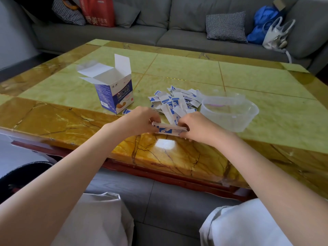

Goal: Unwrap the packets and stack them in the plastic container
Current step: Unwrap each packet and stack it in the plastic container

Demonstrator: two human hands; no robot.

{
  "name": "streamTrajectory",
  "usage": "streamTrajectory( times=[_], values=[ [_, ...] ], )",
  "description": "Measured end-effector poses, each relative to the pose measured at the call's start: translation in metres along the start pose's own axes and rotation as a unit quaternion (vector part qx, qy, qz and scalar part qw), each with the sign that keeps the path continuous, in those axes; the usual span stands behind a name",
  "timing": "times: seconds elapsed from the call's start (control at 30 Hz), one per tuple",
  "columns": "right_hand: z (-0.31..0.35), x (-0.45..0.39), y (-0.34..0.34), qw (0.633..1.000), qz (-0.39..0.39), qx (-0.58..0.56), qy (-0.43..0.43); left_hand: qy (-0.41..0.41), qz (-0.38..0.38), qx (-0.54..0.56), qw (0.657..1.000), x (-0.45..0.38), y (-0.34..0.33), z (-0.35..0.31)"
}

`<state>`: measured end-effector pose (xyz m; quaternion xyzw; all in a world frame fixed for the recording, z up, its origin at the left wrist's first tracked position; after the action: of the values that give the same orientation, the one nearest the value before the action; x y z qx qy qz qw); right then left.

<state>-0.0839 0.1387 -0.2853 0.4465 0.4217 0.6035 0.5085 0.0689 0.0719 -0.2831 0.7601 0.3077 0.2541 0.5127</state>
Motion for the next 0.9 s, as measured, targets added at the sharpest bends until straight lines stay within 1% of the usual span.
streamTrajectory(
  times=[0.07, 0.2, 0.3, 0.4, 0.57, 0.63, 0.77, 0.83, 0.9],
  values=[
    [0.000, 0.001, 0.000, 1.000, 0.003, -0.023, -0.010, -0.003, -0.020, 0.012, 1.000, 0.000, -0.001, -0.002],
    [0.000, 0.003, 0.004, 1.000, -0.015, -0.001, -0.017, 0.004, -0.045, 0.025, 0.999, 0.000, -0.001, -0.005],
    [-0.001, 0.003, 0.003, 0.998, -0.019, -0.051, -0.022, 0.015, -0.050, 0.017, 0.998, 0.000, 0.000, -0.005],
    [0.000, 0.001, -0.001, 0.997, -0.011, -0.076, -0.025, 0.023, -0.059, 0.013, 0.998, 0.000, 0.000, -0.005],
    [0.007, 0.002, -0.001, 0.998, -0.013, -0.055, -0.013, 0.027, -0.062, 0.019, 0.998, 0.002, 0.005, -0.006],
    [0.008, 0.001, 0.010, 0.998, -0.054, -0.011, 0.003, 0.024, -0.089, 0.040, 0.995, 0.002, 0.017, -0.005],
    [0.001, -0.001, 0.043, 0.978, -0.195, 0.067, 0.030, 0.017, -0.157, 0.108, 0.982, -0.006, 0.041, -0.018],
    [-0.005, -0.001, 0.054, 0.970, -0.217, 0.091, 0.054, -0.008, -0.164, 0.127, 0.978, -0.017, 0.043, -0.034],
    [-0.013, 0.002, 0.061, 0.974, -0.209, 0.068, 0.054, -0.034, -0.160, 0.131, 0.978, -0.028, 0.040, -0.052]
  ],
)
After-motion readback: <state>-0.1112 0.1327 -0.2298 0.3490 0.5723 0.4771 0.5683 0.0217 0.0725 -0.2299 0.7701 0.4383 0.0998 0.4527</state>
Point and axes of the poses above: each hand's wrist, its own x-axis away from the middle knuckle, its own y-axis out of the back of the hand, z = x × y, the point moved 2 cm from there along -x, towards the middle knuckle, and after that the axes turned 1 degree about x, right-handed, at the moved point
